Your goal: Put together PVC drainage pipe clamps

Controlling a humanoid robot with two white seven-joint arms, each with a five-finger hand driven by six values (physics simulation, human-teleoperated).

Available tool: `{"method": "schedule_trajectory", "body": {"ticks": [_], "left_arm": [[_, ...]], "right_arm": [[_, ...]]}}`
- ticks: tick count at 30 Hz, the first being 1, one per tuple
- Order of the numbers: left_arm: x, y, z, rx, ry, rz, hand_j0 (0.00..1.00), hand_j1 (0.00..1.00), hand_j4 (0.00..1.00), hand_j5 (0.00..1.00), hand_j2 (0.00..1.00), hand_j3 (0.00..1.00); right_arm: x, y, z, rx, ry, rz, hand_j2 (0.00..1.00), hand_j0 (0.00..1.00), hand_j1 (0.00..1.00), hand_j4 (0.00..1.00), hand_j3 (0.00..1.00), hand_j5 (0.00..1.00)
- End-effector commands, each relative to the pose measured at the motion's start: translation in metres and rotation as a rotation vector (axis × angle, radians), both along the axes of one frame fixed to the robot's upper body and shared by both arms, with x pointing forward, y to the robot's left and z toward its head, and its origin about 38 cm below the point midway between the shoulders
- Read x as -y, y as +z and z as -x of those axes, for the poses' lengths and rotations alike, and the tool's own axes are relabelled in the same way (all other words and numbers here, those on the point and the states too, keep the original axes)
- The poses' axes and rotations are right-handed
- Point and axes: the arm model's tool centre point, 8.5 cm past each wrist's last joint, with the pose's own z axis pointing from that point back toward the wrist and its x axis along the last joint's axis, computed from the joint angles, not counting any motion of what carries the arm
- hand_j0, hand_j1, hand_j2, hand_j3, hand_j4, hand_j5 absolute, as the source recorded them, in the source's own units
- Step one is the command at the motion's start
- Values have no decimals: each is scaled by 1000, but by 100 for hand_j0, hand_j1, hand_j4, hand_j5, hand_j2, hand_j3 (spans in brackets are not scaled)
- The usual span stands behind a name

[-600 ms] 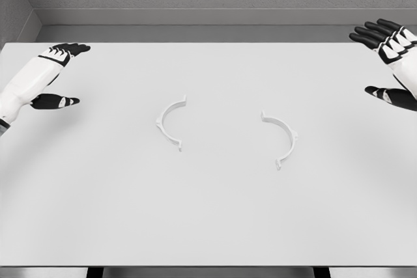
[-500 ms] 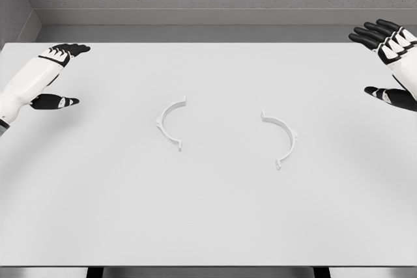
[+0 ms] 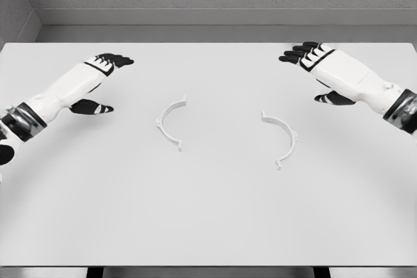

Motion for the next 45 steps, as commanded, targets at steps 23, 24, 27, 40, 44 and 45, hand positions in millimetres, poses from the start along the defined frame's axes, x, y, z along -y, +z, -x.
{"method": "schedule_trajectory", "body": {"ticks": [23, 24, 27, 40, 44, 45], "left_arm": [[37, 7, -17, 13, -78, -12, 100, 100, 100, 100, 100, 100], [41, 7, -17, 14, -82, -4, 100, 100, 100, 100, 100, 100], [51, 3, -17, 7, -101, 4, 100, 100, 100, 100, 100, 100], [66, -11, -21, -34, -127, -11, 100, 100, 100, 100, 100, 100], [70, -20, -20, -54, -129, -10, 100, 100, 100, 100, 100, 100], [68, -22, -20, -59, -123, -11, 100, 100, 100, 100, 100, 100]], "right_arm": [[-7, -66, 2, -182, 9, 119, 100, 100, 100, 100, 100, 100], [-9, -64, 3, -177, 15, 119, 100, 100, 100, 100, 100, 100], [-12, -62, 5, -168, 25, 119, 100, 100, 100, 100, 100, 100], [-27, -60, 13, -157, 75, 131, 100, 100, 100, 100, 100, 100], [-28, -62, 14, -160, 78, 131, 100, 100, 100, 100, 100, 100], [-29, -63, 14, -163, 81, 134, 100, 100, 100, 100, 100, 100]]}}
